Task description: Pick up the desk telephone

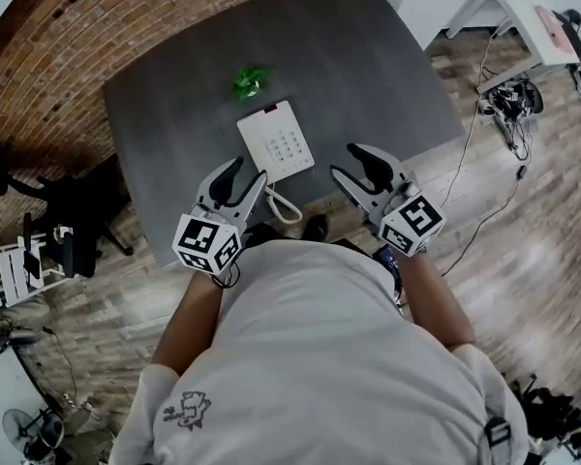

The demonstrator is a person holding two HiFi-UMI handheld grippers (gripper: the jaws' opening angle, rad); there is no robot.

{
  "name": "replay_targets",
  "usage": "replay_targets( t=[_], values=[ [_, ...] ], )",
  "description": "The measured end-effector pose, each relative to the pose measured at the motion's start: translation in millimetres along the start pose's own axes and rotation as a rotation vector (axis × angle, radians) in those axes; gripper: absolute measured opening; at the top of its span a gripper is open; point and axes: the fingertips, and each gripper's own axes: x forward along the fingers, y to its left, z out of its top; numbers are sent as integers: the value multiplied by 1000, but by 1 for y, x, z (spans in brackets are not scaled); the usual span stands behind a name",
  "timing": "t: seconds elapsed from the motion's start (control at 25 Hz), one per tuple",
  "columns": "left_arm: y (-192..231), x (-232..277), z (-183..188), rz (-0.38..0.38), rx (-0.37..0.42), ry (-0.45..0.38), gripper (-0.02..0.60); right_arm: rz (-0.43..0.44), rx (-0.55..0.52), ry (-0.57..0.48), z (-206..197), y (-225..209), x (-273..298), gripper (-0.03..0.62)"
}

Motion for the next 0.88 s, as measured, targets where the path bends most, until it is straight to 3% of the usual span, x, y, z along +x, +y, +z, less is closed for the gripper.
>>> replay_targets(
  t=[0.44,0.88],
  values=[
    [16,13,-40,69,-78,67,213,140,41,181,-57,-17,28,187],
    [62,33,-98,104,-220,142,236,172,78,327,-111,-47,79,163]
  ],
)
